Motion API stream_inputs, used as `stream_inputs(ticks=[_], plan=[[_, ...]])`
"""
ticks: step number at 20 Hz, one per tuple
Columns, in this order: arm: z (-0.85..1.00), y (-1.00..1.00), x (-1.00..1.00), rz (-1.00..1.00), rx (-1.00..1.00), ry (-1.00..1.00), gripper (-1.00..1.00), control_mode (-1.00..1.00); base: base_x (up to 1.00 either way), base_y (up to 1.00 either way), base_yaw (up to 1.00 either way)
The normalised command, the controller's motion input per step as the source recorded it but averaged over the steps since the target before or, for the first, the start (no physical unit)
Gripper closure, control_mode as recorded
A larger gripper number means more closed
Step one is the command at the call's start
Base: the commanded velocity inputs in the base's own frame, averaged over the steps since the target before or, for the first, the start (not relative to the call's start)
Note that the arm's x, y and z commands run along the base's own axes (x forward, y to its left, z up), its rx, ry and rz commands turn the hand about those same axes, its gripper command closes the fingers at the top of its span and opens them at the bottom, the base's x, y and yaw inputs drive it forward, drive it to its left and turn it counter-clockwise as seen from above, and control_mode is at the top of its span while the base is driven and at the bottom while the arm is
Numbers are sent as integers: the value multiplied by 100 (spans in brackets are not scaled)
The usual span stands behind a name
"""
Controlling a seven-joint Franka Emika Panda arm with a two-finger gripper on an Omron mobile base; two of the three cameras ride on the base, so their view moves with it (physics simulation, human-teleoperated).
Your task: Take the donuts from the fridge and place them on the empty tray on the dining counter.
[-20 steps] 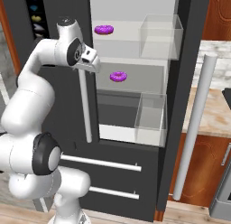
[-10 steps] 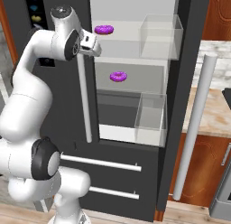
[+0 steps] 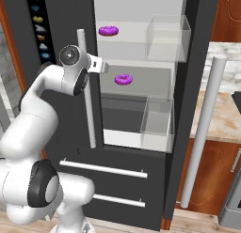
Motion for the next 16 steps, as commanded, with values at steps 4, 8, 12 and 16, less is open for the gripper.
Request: stream_inputs(ticks=[4,8,12,16], plan=[[-26,12,68,0,0,0,-100,-100,0,0,0],[-37,19,63,-5,0,-4,100,-100,0,0,0],[-1,3,19,0,0,-2,100,-100,0,0,0],[-7,7,2,0,0,3,100,-100,0,0,0]])
